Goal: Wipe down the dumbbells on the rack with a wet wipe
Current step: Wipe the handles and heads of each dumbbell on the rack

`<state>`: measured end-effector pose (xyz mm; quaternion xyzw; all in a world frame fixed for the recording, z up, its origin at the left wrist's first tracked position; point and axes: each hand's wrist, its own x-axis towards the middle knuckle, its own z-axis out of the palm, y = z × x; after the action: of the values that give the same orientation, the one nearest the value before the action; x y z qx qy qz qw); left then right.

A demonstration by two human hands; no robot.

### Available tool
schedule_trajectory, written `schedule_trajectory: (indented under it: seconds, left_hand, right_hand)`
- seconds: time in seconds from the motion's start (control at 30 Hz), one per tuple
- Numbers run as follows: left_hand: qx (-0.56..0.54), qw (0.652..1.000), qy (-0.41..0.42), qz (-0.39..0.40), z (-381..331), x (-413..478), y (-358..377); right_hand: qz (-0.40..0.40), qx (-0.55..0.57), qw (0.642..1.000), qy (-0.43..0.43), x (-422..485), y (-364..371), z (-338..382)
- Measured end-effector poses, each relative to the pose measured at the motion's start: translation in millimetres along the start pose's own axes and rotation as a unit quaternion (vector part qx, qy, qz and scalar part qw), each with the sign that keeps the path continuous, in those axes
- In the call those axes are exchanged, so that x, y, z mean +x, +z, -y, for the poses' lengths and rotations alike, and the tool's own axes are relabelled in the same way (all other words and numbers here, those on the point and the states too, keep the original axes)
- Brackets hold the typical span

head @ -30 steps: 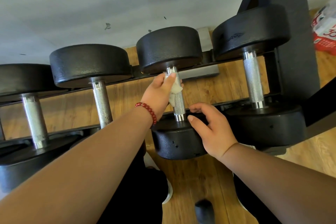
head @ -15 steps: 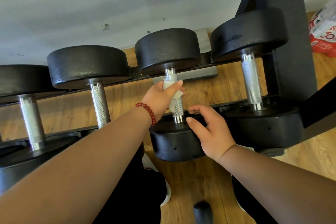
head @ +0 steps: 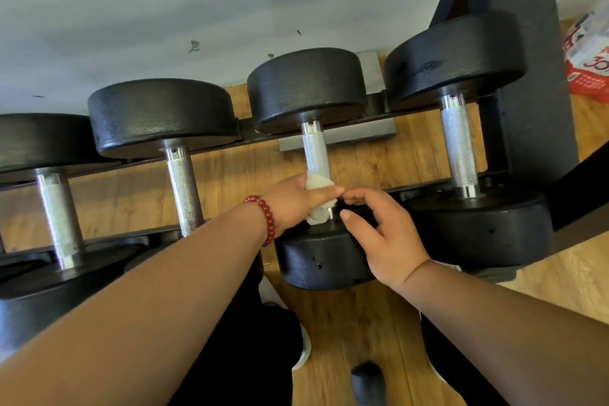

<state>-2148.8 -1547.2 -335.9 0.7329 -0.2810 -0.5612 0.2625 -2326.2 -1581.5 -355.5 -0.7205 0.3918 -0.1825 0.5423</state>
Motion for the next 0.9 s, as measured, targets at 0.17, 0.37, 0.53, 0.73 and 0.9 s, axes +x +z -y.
schedule_trajectory:
  seconds: [0.17, 0.37, 0.53, 0.73, 0.9]
  left_hand:
    - [0.168, 0.983, -0.039, 0.069, -2.6, -3.4, -13.1]
    - [0.158, 0.987, -0.019, 0.018, -3.4, -7.6, -1.5]
    - [0.213, 0.976, -0.028, 0.046, -2.8, -19.6, -7.7]
    - [0.179, 0.984, -0.010, -0.015, 4.9, -30.5, -4.5]
    - [0.144, 0.985, 0.020, -0.090, 6.2, -48.0, 1.2]
  right_hand:
    - [0.006, -0.006, 1.000, 0.007, 0.1, -0.6, 1.8]
    - [0.004, -0.011, 1.000, -0.001, 0.3, -0.8, 2.0]
    - [0.005, -0.017, 1.000, 0.010, 0.0, -0.6, 1.5]
    - [0.002, -0.016, 1.000, 0.012, -0.5, -0.2, 4.2]
    - [0.022, -0.066, 0.997, 0.018, -2.6, -5.4, 15.1]
